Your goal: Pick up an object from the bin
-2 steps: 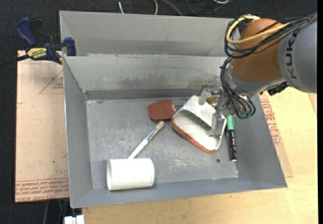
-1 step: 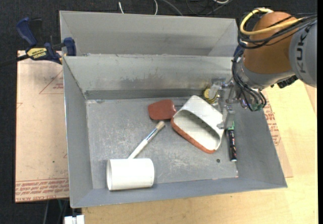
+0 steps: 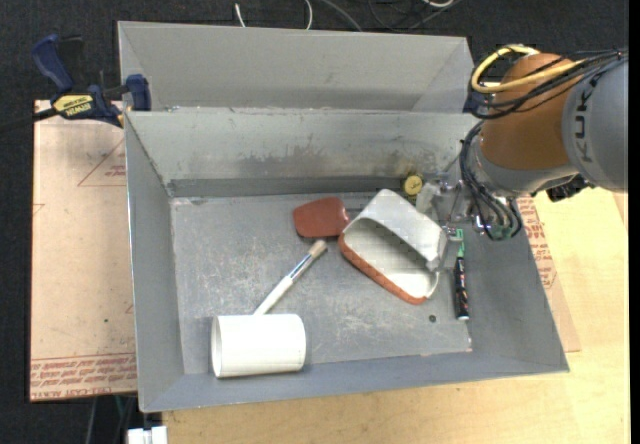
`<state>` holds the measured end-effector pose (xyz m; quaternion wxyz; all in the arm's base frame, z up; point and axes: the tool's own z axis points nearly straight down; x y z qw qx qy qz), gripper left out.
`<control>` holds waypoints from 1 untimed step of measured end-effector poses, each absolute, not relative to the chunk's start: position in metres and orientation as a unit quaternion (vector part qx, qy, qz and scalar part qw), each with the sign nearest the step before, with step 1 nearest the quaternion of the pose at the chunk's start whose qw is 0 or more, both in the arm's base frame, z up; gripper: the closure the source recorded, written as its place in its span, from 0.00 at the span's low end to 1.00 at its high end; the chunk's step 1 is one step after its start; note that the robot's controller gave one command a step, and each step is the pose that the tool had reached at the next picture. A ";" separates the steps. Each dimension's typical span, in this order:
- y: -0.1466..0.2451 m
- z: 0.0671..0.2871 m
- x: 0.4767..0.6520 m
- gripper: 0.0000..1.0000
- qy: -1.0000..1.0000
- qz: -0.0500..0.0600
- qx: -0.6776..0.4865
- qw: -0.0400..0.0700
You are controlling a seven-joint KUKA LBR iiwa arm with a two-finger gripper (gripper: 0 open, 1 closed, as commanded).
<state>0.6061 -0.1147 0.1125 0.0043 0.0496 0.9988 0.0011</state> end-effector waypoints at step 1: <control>-0.101 0.077 0.605 0.00 0.994 0.002 0.104 0.019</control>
Offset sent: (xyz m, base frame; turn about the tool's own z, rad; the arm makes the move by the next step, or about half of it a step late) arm -0.0012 0.0094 -0.0425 0.2209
